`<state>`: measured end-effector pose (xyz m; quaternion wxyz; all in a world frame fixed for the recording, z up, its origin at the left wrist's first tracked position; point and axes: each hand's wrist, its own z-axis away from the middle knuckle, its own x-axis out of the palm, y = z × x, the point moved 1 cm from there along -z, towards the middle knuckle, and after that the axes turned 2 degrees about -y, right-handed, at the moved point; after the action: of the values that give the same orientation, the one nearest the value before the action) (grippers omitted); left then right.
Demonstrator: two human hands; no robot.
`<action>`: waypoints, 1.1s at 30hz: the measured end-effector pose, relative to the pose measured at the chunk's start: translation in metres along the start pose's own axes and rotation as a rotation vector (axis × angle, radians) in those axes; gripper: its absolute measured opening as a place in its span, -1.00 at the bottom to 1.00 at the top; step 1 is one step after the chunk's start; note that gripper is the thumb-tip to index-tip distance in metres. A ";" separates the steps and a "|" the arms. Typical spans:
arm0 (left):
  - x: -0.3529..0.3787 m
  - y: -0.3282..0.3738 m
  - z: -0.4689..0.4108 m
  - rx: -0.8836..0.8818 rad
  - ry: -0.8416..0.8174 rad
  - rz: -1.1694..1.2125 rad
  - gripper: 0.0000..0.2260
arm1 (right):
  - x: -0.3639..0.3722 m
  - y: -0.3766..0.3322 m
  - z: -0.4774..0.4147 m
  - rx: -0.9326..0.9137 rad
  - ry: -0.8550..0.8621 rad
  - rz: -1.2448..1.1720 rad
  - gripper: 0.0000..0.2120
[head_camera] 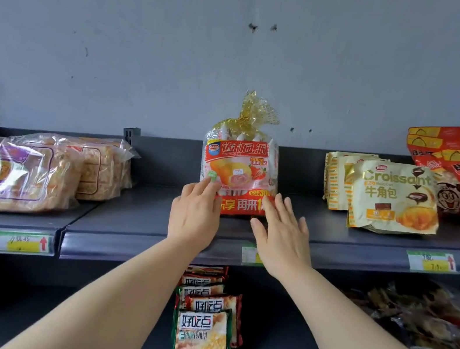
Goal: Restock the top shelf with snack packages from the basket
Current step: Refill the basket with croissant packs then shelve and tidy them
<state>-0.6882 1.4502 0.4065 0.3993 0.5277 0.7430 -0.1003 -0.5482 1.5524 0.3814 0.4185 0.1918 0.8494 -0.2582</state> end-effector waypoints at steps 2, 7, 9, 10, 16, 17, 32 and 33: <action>-0.003 0.009 0.012 0.016 -0.014 -0.019 -0.68 | -0.004 0.004 0.013 0.011 -0.025 0.031 -0.44; -0.010 0.039 0.046 0.075 -0.101 -0.072 -0.69 | -0.019 0.011 0.048 -0.009 -0.096 0.071 -0.43; -0.018 0.053 0.062 0.081 -0.120 -0.072 -0.68 | -0.027 0.014 0.066 -0.030 -0.115 0.089 -0.44; -0.021 0.060 0.071 0.071 -0.128 -0.071 -0.67 | -0.031 0.016 0.076 -0.038 -0.126 0.090 -0.44; -0.038 0.090 0.124 -0.083 -0.324 -0.171 -0.60 | -0.055 0.034 0.135 -0.066 -0.200 0.100 -0.42; -0.041 0.093 0.134 -0.107 -0.356 -0.178 -0.60 | -0.057 0.036 0.145 -0.068 -0.214 0.098 -0.42; -0.034 0.078 0.290 -0.391 -0.722 -0.301 -0.58 | -0.033 0.058 0.283 -0.151 -0.501 0.080 -0.41; -0.029 0.073 0.302 -0.414 -0.748 -0.312 -0.56 | -0.026 0.059 0.293 -0.151 -0.525 0.080 -0.42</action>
<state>-0.4739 1.2879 0.2471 0.7174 0.2463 0.6227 -0.1923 -0.3223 1.4207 0.2351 0.6473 0.1198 0.7203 -0.2186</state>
